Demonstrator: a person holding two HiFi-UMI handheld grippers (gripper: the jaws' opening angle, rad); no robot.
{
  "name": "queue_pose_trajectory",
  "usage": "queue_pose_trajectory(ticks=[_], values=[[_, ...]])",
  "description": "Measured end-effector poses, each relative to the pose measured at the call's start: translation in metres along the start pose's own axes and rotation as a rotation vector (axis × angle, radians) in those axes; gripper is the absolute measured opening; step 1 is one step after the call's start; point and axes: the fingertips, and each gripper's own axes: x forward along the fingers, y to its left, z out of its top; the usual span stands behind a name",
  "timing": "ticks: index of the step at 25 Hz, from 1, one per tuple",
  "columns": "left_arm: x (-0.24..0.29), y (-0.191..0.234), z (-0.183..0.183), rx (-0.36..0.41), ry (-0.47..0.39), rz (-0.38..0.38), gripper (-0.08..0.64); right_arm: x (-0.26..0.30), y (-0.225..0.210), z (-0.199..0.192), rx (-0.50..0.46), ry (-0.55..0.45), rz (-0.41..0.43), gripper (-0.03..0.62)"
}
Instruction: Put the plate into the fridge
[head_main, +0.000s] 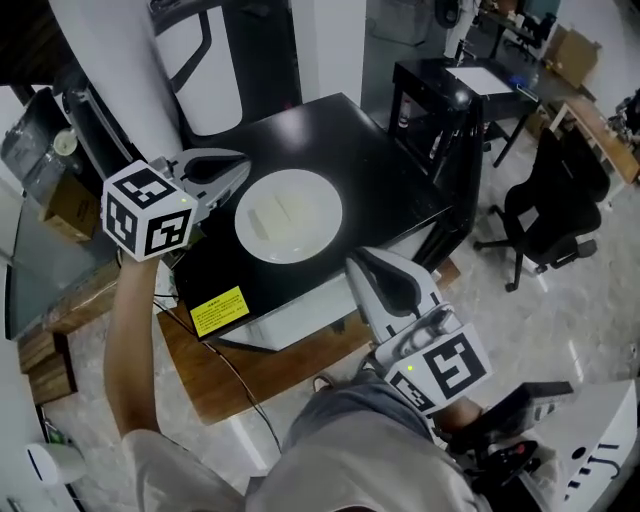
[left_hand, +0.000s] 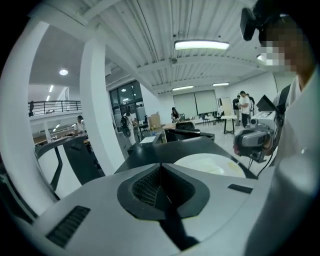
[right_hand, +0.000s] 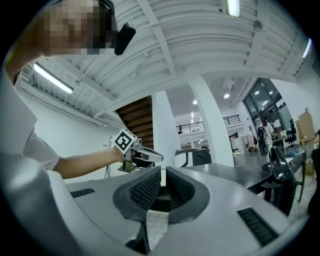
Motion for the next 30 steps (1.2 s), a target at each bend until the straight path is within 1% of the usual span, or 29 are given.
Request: queue_pose_trajectory(ticks=[2, 4, 6, 8, 11, 14, 18, 26, 30], values=[[0.015, 0.004, -0.012, 0.051, 0.089, 0.017, 0.02, 0.003, -0.005, -0.007, 0.01, 0.016, -0.002, 0.018], [0.023, 0.003, -0.021, 0.096, 0.161, 0.008, 0.02, 0.004, -0.005, -0.01, 0.028, 0.026, -0.005, 0.018], [0.029, -0.001, -0.027, 0.118, 0.21, -0.028, 0.02, 0.004, -0.008, -0.01, 0.035, 0.023, -0.022, 0.02], [0.033, 0.0, -0.03, 0.127, 0.233, -0.049, 0.02, 0.005, -0.01, -0.01, 0.036, 0.018, -0.034, 0.018], [0.034, 0.002, -0.031, 0.128, 0.238, -0.063, 0.02, 0.008, -0.007, -0.011, 0.037, 0.024, -0.029, 0.018], [0.035, 0.0, -0.03, 0.127, 0.227, -0.069, 0.02, 0.008, -0.005, -0.013, 0.044, 0.034, -0.019, 0.018], [0.035, -0.002, -0.027, 0.139, 0.218, -0.081, 0.02, 0.007, -0.008, -0.014, 0.064, 0.017, -0.046, 0.018], [0.038, -0.018, -0.025, 0.164, 0.205, -0.129, 0.02, 0.007, -0.002, -0.023, 0.131, 0.041, -0.019, 0.02], [0.041, -0.027, -0.024, 0.181, 0.2, -0.152, 0.02, 0.008, -0.002, -0.031, 0.201, 0.06, 0.003, 0.02]])
